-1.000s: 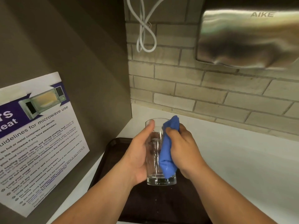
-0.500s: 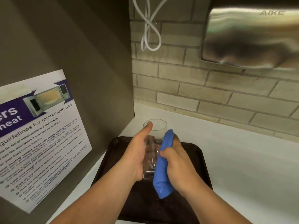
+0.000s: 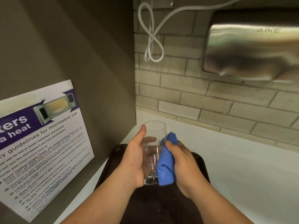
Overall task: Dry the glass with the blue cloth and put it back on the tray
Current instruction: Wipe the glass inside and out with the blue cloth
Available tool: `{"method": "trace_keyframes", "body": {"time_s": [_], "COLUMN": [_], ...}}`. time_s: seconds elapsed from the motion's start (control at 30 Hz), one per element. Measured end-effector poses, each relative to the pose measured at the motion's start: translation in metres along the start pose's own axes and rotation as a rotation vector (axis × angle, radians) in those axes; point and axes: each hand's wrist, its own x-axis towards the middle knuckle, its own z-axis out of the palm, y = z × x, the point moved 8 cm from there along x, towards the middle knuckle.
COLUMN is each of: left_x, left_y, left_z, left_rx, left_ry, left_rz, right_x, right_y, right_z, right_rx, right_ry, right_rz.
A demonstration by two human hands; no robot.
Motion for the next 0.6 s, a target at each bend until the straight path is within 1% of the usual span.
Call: {"method": "trace_keyframes", "body": {"time_s": [0.07, 0.17, 0.23, 0.27, 0.4, 0.47, 0.53, 0.6], "left_x": [0.002, 0.001, 0.001, 0.0, -0.003, -0.008, -0.009, -0.007], "left_y": [-0.005, -0.015, -0.015, -0.014, -0.013, -0.011, -0.007, -0.001], "left_z": [-0.002, -0.004, -0.009, -0.009, -0.002, 0.006, 0.013, 0.016], "left_rx": [0.008, 0.101, 0.167, 0.18, 0.114, 0.083, 0.026, -0.022], "left_ry": [0.012, 0.054, 0.107, 0.103, -0.051, -0.156, -0.223, -0.222], "left_rz": [-0.037, -0.071, -0.023, 0.009, 0.051, 0.042, 0.043, 0.079], "right_x": [-0.008, -0.016, -0.018, -0.02, -0.026, -0.019, -0.008, -0.01], "right_y": [0.009, 0.005, 0.004, 0.002, -0.017, -0.026, -0.021, -0.003], "right_z": [0.001, 0.001, 0.0, 0.001, 0.009, 0.005, -0.005, -0.004], "right_rx": [-0.013, -0.217, -0.258, -0.284, -0.398, -0.348, -0.121, 0.066], "right_ry": [-0.038, -0.075, -0.059, -0.06, -0.024, 0.033, 0.102, 0.027], "right_rz": [0.007, -0.095, -0.147, -0.172, -0.281, -0.263, -0.111, 0.057]}}
